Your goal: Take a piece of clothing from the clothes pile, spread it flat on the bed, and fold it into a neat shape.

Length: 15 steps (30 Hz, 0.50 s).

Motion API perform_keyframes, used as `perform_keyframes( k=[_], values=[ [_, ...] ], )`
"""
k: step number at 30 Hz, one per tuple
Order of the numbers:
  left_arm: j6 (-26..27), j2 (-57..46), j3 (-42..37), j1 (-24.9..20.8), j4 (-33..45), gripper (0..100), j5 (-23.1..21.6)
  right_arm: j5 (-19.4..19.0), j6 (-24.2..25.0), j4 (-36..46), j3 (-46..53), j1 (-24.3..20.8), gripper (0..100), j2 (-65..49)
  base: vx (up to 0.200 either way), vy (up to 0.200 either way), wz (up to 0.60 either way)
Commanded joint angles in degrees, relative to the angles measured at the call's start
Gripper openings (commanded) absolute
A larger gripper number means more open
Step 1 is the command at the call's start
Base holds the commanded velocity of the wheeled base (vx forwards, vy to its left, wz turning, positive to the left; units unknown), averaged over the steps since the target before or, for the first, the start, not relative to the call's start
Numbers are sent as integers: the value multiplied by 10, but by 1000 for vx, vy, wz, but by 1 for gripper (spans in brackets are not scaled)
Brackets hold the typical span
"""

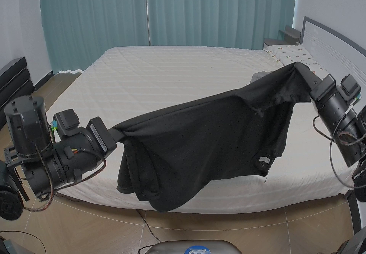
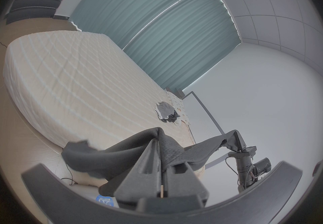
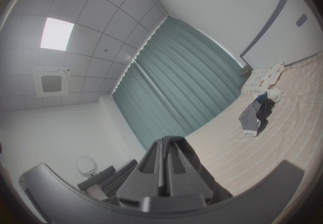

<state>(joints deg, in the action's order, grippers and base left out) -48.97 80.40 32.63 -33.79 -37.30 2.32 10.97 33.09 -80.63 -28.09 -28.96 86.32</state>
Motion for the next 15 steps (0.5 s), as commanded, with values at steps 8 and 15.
perform_keyframes(
  k=[8, 15],
  values=[
    [-46, 124, 214, 58, 186, 0, 16, -23, -7, 215, -286, 127, 0, 40, 0, 0, 0],
    [-75, 236, 277, 71, 191, 0, 15, -2, -9, 210, -380, 157, 0, 207, 0, 0, 0]
  ],
)
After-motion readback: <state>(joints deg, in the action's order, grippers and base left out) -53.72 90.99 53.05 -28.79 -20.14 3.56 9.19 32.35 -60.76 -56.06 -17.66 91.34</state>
